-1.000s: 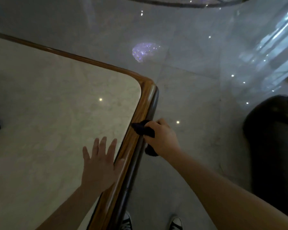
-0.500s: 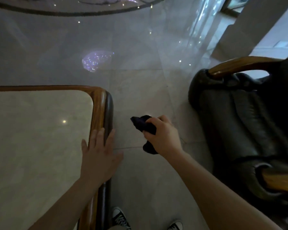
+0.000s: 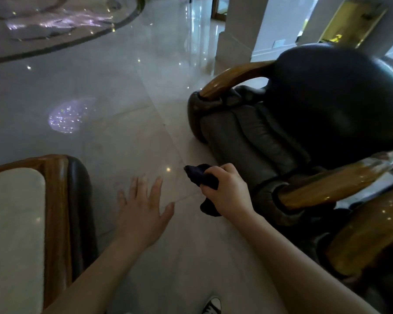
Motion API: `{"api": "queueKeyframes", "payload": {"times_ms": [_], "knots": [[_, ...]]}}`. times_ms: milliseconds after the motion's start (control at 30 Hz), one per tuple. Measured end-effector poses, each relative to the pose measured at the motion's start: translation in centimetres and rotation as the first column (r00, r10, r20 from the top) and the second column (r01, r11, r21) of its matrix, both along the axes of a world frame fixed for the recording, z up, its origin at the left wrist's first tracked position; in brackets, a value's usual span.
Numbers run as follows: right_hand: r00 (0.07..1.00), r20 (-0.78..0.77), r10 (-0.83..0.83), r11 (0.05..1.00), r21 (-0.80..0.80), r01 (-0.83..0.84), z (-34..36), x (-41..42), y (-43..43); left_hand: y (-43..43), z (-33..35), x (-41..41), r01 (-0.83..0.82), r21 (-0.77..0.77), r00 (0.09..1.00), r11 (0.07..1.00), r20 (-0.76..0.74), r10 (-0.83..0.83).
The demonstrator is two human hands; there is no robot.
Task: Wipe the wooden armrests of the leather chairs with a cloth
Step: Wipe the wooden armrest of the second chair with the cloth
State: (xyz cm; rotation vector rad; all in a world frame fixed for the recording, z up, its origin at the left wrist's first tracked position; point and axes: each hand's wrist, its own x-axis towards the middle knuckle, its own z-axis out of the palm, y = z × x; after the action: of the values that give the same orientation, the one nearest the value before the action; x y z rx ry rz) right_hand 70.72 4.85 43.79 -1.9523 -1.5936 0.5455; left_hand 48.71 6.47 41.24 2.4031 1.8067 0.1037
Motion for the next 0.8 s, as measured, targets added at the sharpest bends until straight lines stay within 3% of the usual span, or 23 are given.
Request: {"api": "queueKeyframes", "payload": {"times_ms": [367, 800], "knots": [[0.944, -0.017, -0.33, 0.943, 0.028, 0.331, 0.8, 14.6, -8.6, -1.1, 2.0, 16.4, 0.298, 0.009, 0.954, 0.954, 0.017, -0.298], [0.763, 0.005, -0.647, 0.763, 0.02, 0.646, 0.2, 24.4, -14.6, 1.1, -0.1, 31.5, 0.639, 0.017, 0.767, 0.769, 0.06, -0.638]]}}
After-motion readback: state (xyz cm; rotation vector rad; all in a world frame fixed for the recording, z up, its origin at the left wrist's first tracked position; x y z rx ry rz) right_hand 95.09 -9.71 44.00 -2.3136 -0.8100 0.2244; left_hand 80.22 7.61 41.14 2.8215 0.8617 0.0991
